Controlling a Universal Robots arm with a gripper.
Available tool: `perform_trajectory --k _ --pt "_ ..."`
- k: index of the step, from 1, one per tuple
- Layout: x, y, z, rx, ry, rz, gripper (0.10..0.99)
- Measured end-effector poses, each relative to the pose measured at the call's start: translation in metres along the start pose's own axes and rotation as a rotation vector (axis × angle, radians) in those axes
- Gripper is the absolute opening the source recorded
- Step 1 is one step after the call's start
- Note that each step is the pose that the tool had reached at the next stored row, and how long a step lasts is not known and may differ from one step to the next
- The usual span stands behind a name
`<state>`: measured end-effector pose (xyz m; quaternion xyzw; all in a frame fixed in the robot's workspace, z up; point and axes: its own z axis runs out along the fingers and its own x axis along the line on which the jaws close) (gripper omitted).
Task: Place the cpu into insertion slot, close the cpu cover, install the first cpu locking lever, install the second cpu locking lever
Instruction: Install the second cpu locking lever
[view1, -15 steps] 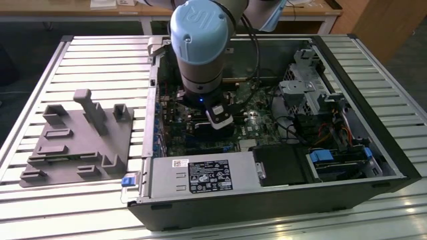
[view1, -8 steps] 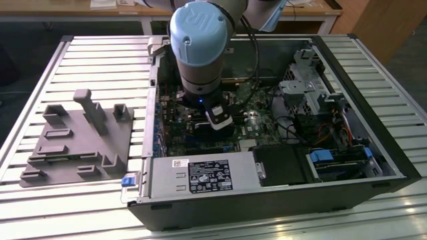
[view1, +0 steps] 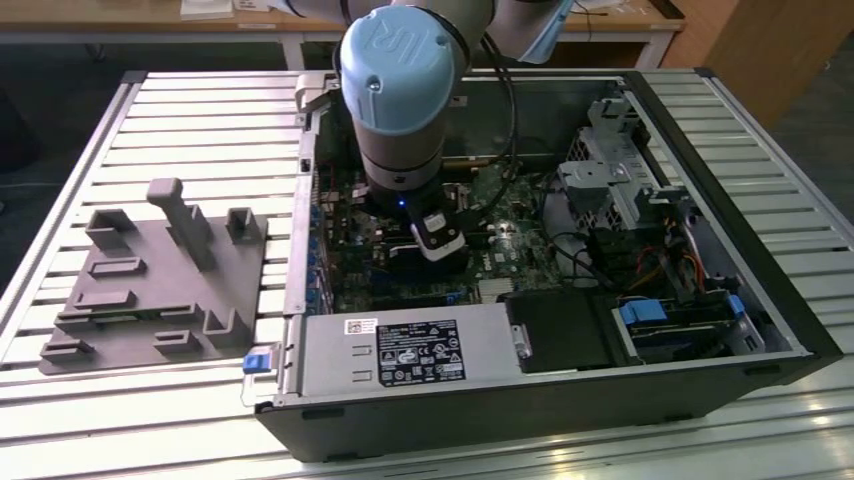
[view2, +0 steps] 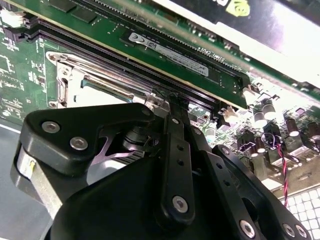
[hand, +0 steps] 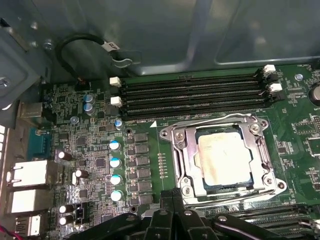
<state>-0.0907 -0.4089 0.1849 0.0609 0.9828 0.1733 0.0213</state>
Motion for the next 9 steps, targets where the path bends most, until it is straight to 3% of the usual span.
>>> perform_trajectory --k 9 --pt "0.0001 0.0003 -0.0009 0.001 0.0002 -0.001 0.106"
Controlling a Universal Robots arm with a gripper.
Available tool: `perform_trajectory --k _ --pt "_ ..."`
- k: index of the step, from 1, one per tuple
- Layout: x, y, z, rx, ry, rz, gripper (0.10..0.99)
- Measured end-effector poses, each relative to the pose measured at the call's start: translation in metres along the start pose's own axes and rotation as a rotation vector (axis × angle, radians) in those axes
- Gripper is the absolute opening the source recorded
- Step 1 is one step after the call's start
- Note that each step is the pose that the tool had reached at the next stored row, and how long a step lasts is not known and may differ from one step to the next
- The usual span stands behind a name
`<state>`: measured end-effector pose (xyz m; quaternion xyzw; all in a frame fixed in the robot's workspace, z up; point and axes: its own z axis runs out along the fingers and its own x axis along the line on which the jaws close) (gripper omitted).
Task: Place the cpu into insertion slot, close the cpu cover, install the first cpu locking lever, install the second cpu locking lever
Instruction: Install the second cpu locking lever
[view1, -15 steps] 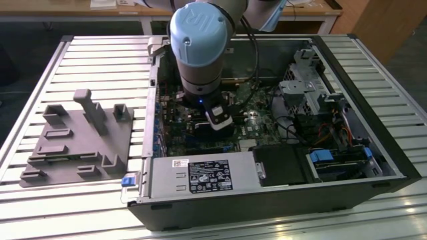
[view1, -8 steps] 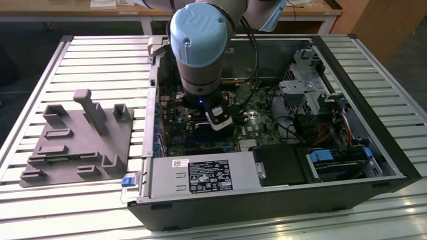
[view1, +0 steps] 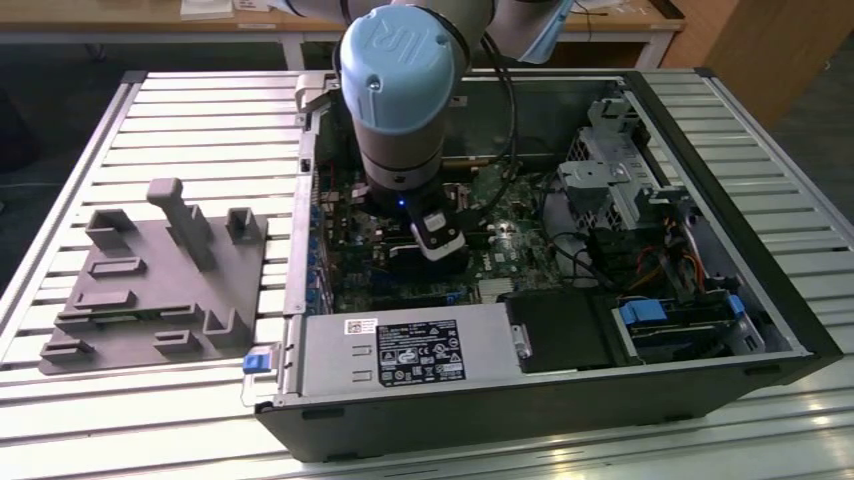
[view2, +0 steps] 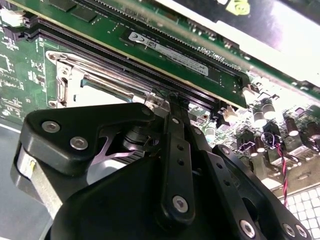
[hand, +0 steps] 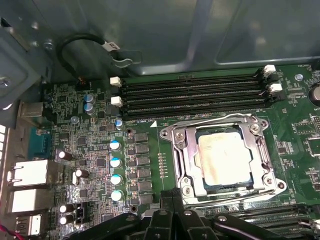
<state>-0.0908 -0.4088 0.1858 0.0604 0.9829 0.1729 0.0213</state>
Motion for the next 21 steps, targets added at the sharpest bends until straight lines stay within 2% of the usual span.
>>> perform_trajectory --k 10,18,21 --pt "-0.0001 0.0015 -0.0033 0.002 -0.0005 0.000 0.106" --pt "-0.0006 0.0098 -0.0263 0.003 -0.0004 0.000 0.106" --pt "-0.0011 0.0121 -0.0324 0.013 -0.0016 -0.001 0.106"
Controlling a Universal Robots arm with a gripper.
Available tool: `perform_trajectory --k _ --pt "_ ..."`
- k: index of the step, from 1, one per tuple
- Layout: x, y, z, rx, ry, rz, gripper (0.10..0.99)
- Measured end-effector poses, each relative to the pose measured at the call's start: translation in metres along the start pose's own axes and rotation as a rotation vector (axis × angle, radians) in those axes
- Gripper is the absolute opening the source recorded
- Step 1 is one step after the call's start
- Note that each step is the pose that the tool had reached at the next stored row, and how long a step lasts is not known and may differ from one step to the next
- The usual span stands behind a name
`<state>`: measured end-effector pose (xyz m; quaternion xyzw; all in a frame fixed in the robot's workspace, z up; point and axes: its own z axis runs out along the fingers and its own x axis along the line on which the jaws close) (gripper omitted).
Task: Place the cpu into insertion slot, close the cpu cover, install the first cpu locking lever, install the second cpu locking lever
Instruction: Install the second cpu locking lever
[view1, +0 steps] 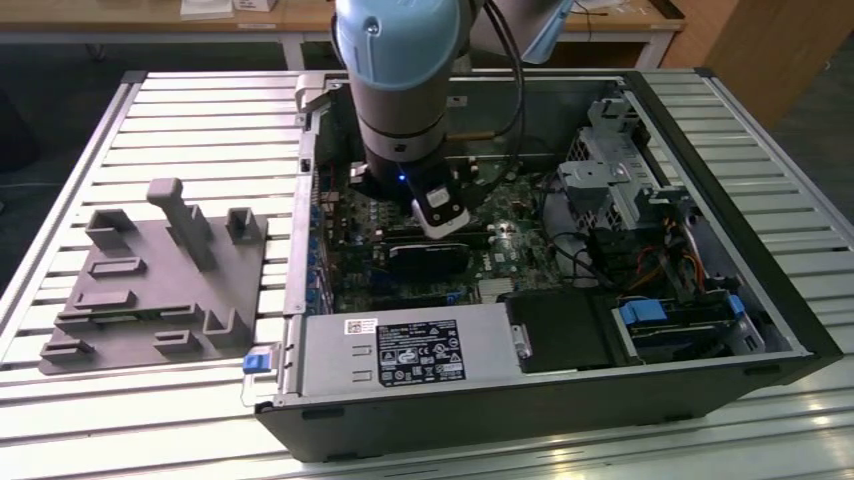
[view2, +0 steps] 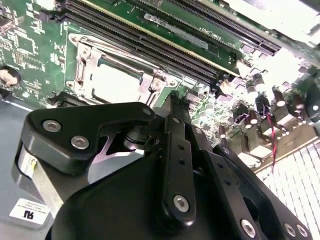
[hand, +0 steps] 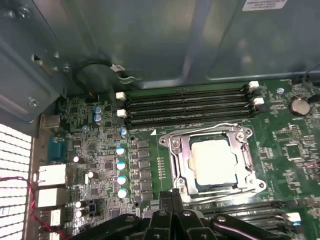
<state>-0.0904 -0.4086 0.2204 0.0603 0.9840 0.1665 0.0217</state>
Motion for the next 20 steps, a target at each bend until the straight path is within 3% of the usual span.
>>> perform_trajectory --k 6,13,20 --pt "-0.0030 0.0020 -0.0040 0.052 -0.0067 -0.001 0.106" --pt "-0.0211 0.0052 -0.0024 0.090 -0.0123 0.001 0.106" --pt "-0.0322 0.0124 0.0003 0.130 -0.0174 0.000 0.106"
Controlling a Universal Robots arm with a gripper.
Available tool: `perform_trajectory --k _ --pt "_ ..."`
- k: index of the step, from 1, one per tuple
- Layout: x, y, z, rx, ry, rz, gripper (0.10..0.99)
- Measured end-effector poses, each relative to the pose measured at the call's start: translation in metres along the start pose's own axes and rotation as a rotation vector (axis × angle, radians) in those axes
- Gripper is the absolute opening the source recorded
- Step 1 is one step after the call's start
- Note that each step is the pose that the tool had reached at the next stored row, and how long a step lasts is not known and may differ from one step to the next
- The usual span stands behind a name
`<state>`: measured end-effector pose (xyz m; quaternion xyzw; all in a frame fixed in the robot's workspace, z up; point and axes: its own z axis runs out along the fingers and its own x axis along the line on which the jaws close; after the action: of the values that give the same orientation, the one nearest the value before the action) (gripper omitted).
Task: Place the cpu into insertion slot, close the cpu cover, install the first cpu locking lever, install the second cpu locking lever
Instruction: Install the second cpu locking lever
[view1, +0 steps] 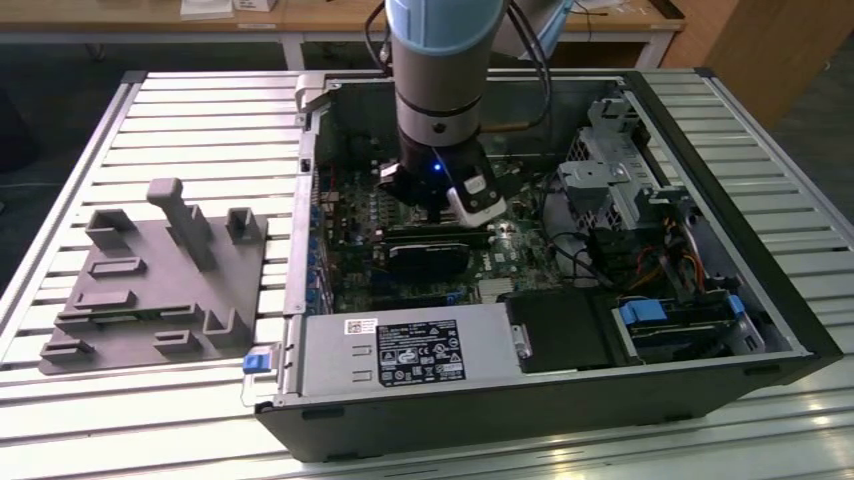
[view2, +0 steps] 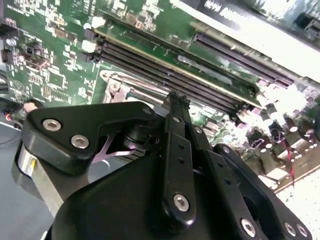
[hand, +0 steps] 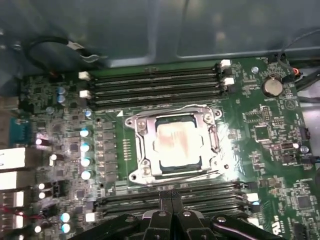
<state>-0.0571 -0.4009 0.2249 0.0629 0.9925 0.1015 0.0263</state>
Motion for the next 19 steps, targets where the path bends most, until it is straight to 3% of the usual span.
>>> perform_trajectory --k 5,13,19 --pt "-0.0007 0.0162 0.0035 0.023 -0.0028 -0.002 0.106" --pt "-0.0021 0.0363 0.0078 0.086 -0.0104 -0.006 0.106" --pt "-0.0053 0.0496 0.0108 0.117 -0.0141 -0.008 0.106"
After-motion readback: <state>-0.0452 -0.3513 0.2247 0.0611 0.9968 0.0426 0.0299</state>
